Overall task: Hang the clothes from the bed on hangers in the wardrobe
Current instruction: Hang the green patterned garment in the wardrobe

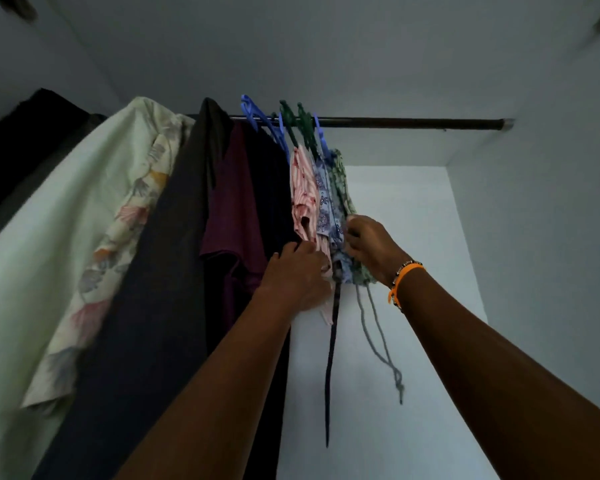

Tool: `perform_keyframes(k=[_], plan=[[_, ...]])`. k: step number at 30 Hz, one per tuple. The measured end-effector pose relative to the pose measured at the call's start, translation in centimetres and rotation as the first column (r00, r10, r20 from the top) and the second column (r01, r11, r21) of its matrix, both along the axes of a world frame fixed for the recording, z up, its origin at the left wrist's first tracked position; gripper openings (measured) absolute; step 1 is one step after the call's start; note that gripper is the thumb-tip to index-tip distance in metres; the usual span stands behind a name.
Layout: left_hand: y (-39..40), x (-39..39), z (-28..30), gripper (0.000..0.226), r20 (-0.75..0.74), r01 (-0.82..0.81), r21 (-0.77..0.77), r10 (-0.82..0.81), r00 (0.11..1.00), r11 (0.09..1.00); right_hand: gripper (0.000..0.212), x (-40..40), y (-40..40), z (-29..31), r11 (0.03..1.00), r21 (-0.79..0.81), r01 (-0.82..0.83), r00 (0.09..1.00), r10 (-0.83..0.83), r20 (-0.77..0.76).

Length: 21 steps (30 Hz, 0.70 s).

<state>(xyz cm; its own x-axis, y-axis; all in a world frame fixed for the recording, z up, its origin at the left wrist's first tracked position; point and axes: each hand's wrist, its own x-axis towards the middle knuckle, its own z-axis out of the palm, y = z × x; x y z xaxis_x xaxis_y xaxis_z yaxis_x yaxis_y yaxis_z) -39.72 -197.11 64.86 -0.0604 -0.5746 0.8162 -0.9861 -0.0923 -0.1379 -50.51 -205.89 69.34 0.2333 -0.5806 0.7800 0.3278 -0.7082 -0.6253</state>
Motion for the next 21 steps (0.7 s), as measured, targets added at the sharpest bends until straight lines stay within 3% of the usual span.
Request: perform_keyframes(k=[4, 7, 10, 13, 15, 21], plan=[[1.5, -1.0, -1.8, 0.046, -0.184, 0.159, -0.028, -0.161, 0.970, 0.987, 0.034, -1.8, 2.2, -3.2, 0.995, 0.081, -0.060, 0.998, 0.062, -0.026], [3.5, -2.6, -3.4, 0.040, -0.365, 0.251, -0.133, -0.283, 0.887, 0.959, 0.032, -3.5, 5.0, -5.7, 0.982, 0.115, -0.152, 0.987, 0.156, -0.032], [7.0, -5.2, -5.0, 0.031, -0.622, 0.361, -0.341, -0.497, 0.606, 0.868, 0.026, -5.0, 8.8, -8.3, 0.960, 0.150, -0.235, 0.970, 0.240, -0.020], [11.1, -7.7, -6.8, 0.019, -0.712, 0.411, -0.447, -0.594, 0.374, 0.794, 0.025, -6.6, 13.5, -11.2, 0.950, 0.164, -0.266, 0.958, 0.279, -0.062], [14.1, -9.5, -8.1, 0.012, -0.744, 0.425, -0.469, -0.606, 0.282, 0.774, 0.030, -8.1, 17.0, -12.9, 0.955, 0.143, -0.261, 0.954, 0.278, -0.115], [23.7, -12.9, -13.9, 0.014, -0.804, 0.331, -0.518, -0.581, 0.127, 0.789, 0.031, -11.6, 26.8, -18.5, 0.907, 0.198, -0.372, 0.904, 0.402, -0.147]])
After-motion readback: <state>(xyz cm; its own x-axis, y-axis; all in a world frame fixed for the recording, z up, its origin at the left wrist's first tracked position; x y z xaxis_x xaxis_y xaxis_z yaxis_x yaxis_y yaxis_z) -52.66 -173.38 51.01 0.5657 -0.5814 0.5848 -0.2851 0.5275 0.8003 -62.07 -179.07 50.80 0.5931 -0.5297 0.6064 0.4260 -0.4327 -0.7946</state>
